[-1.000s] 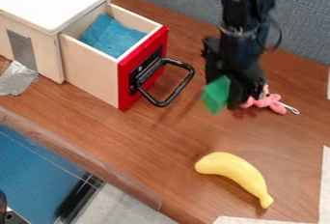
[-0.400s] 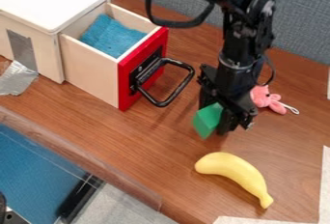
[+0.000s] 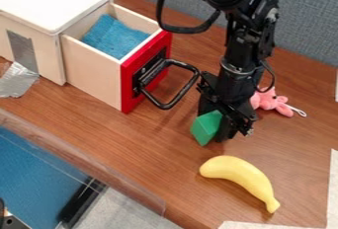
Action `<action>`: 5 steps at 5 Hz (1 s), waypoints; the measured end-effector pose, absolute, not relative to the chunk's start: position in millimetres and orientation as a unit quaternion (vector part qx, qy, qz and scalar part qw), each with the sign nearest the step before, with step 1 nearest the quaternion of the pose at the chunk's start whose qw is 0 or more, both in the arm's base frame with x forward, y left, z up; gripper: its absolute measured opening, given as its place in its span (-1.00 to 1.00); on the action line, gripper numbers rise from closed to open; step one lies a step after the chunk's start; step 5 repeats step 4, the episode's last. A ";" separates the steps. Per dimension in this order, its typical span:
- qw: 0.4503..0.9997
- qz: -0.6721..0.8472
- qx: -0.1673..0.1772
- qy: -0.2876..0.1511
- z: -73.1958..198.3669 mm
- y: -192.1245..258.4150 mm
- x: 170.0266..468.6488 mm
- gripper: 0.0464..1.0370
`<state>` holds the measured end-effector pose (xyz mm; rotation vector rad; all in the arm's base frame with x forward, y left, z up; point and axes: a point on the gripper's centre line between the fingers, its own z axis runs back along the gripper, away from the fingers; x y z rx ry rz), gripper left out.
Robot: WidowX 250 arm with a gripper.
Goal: Took the green toy to the right side of the table
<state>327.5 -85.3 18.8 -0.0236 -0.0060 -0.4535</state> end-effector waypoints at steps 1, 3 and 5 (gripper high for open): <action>0.973 -0.232 -0.016 0.001 18.9 -85.8 325.9 0.82; 0.976 -0.210 -0.043 -0.034 67.1 -76.6 326.5 0.93; 0.979 -0.186 -0.048 -0.068 102.5 -61.9 325.3 0.93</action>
